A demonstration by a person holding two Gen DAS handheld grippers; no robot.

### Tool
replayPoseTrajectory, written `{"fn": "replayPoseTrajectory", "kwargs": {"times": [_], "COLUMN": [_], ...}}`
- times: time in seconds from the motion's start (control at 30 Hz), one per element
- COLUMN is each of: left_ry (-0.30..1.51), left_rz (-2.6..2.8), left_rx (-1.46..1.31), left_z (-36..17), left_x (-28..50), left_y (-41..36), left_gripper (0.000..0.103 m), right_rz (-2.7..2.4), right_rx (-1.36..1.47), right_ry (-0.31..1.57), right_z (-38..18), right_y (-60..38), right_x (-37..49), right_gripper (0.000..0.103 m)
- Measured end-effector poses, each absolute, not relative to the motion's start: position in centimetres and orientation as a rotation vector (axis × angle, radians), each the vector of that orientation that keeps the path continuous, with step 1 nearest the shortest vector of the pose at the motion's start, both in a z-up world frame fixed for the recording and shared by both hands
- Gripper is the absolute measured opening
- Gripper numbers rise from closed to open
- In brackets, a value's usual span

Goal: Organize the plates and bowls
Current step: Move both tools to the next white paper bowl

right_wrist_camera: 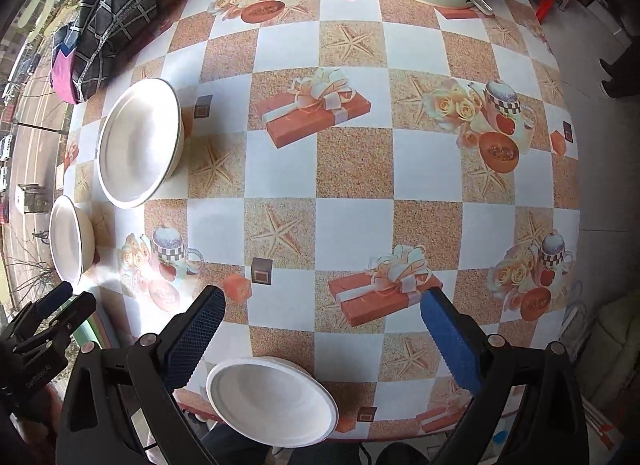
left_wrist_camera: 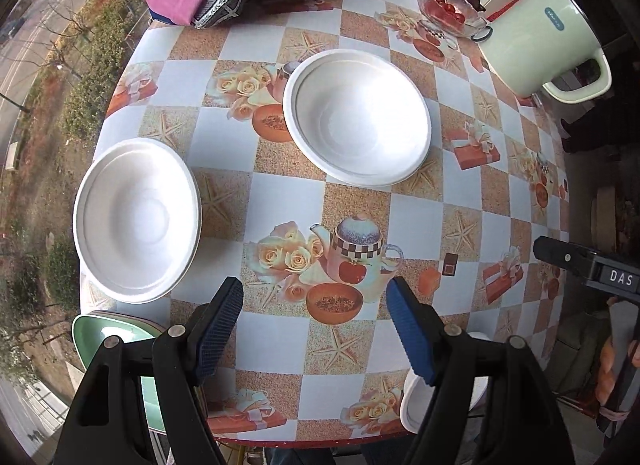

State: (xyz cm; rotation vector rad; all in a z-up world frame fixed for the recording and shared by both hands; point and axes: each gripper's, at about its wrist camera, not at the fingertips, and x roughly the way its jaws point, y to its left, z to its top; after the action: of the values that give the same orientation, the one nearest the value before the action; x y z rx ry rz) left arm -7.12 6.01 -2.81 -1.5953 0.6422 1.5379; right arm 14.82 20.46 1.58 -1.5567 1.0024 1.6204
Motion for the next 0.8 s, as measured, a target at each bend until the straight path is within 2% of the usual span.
{"fn": "replayPoseTrajectory", "kwargs": {"times": [0.37,0.8], "left_ry": [0.627,0.814], "left_rz": [1.715,1.697], "left_rx": [-1.582,-1.529], "left_z": [-3.9,-8.7], "left_x": [-11.4,-12.7], "left_y": [11.4,15.9], "left_gripper": [0.077,0.077], "right_rz": [1.743,1.766], "right_rx": [-1.579,-1.563], "right_ry": [0.979,1.035], "right_z": [-0.9,-5.4], "right_y": [23.0,24.4], "right_x": [6.6,1.4], "right_gripper": [0.099,0.099]}}
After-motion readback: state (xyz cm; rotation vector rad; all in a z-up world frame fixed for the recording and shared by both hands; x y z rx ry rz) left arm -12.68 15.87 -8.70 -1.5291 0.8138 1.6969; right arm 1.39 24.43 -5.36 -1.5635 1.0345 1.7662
